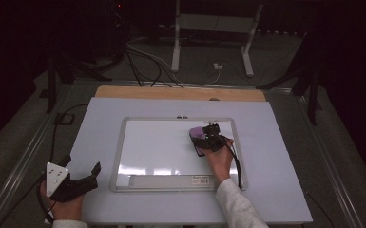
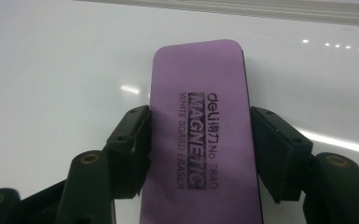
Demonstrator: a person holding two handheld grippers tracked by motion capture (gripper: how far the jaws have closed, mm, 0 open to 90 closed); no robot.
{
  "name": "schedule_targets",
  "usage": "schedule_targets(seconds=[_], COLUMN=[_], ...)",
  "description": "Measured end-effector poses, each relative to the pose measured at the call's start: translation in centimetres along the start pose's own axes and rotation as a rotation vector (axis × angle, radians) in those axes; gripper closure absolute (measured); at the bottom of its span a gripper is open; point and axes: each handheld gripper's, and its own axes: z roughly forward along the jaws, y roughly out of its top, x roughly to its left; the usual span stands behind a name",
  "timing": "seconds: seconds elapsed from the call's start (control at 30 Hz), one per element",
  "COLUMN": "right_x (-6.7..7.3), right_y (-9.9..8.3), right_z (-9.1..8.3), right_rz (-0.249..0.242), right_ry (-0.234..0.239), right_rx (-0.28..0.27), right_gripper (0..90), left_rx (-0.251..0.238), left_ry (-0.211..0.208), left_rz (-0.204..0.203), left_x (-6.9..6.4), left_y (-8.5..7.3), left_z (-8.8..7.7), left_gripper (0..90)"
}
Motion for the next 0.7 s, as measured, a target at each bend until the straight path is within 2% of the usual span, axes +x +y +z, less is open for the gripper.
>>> schedule_targets(seconds=[0.23,0.37,0.5,0.63,0.7], right_x=[-0.36,-0.6,-0.59,-0.61,-0.45], right_y=[-0.18,-0.34,-0.58,-0.43,-0.39], right_z=[-0.15,0.18,0.32,-0.12,-0.49], right_rz=[-0.007,-0.001,-0.017,-0.021,-0.042], right_ry=[-0.012,0.003,0.002,0.002,0.003], right_rx=[0.005,0.022,0.023,-0.01,-0.041], right_gripper=[39.8,34.8,29.9,24.3,23.6], left_rx=[0.0,0.002,-0.001,0.0,-0.002], left_ry=[0.002,0.002,0.003,0.005,0.008], left_rz=[-0.004,-0.003,-0.002,-0.006,-0.01], left_x=[0.07,0.12,0.12,0.27,0.29], left_y=[-0.04,-0.04,-0.05,-0.12,-0.09], left_z=[0.06,0.07,0.01,-0.1,-0.2], left_gripper=[0.7,0.7,0.7,0.7,0.7])
